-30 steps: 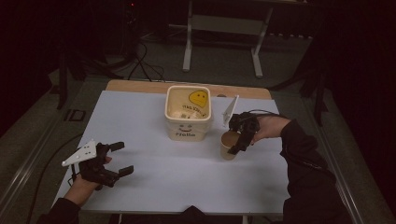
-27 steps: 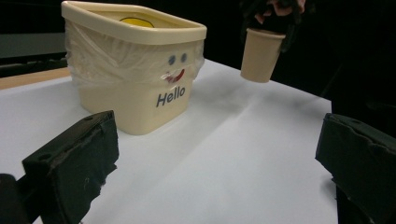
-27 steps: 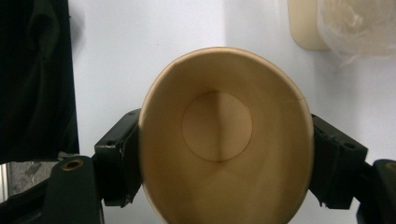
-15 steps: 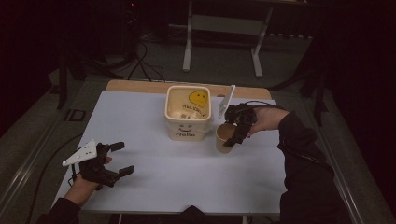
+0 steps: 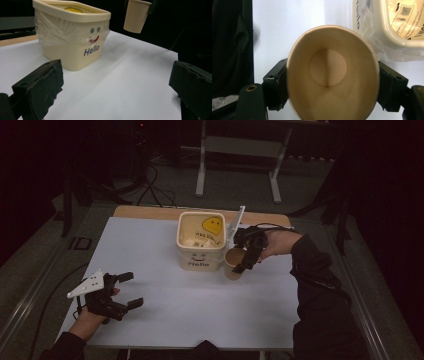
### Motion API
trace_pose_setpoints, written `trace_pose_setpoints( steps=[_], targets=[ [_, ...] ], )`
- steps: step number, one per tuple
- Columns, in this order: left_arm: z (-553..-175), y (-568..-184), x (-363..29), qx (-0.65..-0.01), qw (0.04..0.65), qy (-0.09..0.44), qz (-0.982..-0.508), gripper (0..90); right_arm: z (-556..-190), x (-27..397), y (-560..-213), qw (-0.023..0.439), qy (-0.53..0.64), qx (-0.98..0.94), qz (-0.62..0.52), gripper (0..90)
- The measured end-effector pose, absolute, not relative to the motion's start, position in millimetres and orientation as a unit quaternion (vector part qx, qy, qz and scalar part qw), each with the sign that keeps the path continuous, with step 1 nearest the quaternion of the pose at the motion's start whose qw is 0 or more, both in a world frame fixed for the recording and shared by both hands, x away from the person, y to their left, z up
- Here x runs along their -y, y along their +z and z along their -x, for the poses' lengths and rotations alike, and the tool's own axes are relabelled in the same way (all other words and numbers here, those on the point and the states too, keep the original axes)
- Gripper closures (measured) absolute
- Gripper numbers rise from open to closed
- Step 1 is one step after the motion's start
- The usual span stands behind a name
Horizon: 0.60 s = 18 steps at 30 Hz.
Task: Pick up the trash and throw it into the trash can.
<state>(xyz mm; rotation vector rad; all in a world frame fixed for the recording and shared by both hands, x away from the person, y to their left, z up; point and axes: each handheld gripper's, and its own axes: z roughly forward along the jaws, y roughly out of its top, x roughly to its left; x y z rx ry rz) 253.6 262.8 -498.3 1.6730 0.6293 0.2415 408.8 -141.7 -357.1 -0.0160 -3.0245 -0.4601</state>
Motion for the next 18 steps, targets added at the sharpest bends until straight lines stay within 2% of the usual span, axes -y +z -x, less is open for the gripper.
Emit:
trace_pose_setpoints(
  steps=[18],
  targets=[
    [-253.1,-498.4,-263.2,-0.27,0.62,0.104,-0.729,0.5,-419.7,121.4,-340.5,0.036,-0.157,0.987,0.001,24.5]
  ],
)
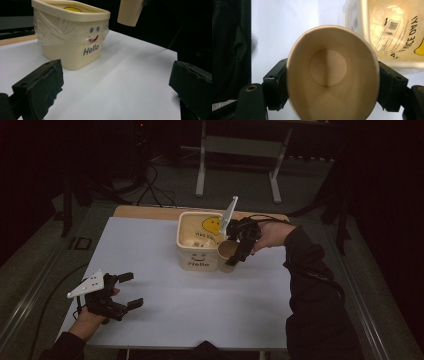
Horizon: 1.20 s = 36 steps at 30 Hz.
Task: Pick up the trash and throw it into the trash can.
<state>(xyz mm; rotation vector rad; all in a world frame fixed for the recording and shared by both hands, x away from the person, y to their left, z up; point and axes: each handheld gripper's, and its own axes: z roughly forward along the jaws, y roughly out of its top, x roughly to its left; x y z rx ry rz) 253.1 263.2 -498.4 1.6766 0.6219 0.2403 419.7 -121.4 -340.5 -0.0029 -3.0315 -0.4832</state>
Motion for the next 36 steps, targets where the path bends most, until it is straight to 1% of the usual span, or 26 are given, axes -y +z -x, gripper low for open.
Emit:
trace_pose_setpoints(
  steps=[16,23,36],
  targets=[
    [-252.6,-498.8,-263.4,-0.272,0.62,0.107,-0.728,0.5,-435.6,108.4,-327.3,0.031,-0.173,0.984,0.004,24.5],
    [-252.3,-499.0,-264.0,-0.272,0.617,0.106,-0.731,0.5,-439.6,101.8,-321.6,0.035,-0.176,0.984,-0.005,24.5],
    [-252.3,-499.5,-264.4,-0.273,0.617,0.104,-0.731,0.5,-443.8,91.4,-307.1,0.023,-0.178,0.984,-0.006,24.5]
  ],
)
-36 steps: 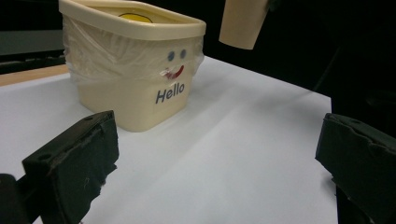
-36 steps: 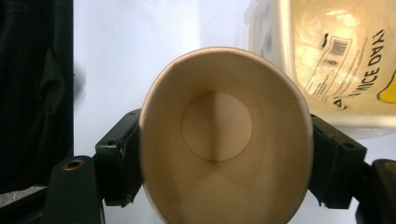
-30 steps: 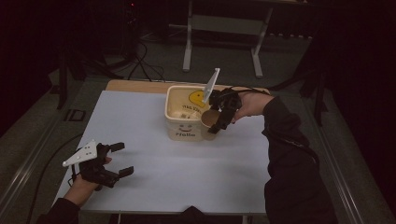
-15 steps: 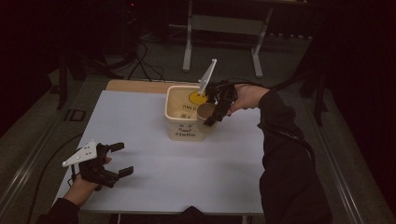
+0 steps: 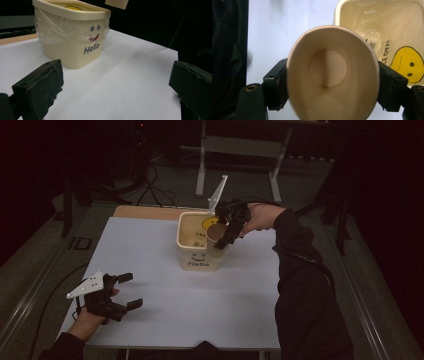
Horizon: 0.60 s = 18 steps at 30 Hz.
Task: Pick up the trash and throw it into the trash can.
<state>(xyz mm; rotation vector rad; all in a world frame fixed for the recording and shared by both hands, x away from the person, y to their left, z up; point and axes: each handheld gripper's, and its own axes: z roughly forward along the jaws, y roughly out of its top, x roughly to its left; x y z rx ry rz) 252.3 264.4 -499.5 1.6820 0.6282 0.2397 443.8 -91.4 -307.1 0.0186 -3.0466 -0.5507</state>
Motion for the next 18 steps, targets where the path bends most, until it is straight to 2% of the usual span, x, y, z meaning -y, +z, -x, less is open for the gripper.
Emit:
trace_pose_setpoints(
  steps=[18],
  targets=[
    [-252.4,-500.3,-264.8,-0.273,0.613,0.102,-0.734,0.5,-457.5,85.3,-289.6,0.007,-0.197,0.98,0.002,24.5]
  ],
)
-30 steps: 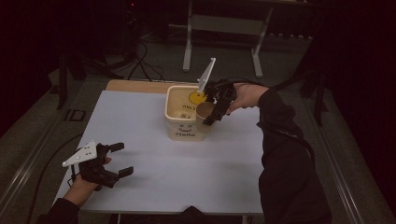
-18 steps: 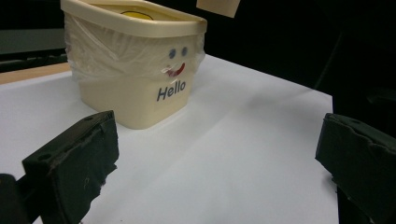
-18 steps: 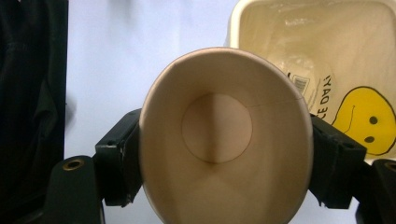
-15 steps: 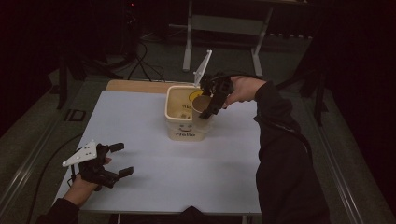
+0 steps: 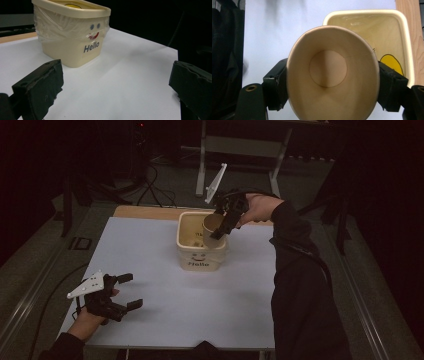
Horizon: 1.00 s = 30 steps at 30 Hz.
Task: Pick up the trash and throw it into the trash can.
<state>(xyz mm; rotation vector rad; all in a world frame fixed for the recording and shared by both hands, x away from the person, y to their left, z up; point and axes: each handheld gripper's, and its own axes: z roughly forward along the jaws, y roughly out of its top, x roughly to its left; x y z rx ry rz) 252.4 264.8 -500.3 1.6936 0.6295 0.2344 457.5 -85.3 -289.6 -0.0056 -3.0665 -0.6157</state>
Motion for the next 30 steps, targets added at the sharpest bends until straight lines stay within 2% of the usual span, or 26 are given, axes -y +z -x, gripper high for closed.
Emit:
trace_pose_setpoints(
  steps=[30],
  targets=[
    [-251.1,-500.9,-265.1,-0.271,0.613,0.101,-0.736,0.5,-492.6,79.2,-296.3,-0.007,-0.205,0.978,0.031,24.3]
  ],
)
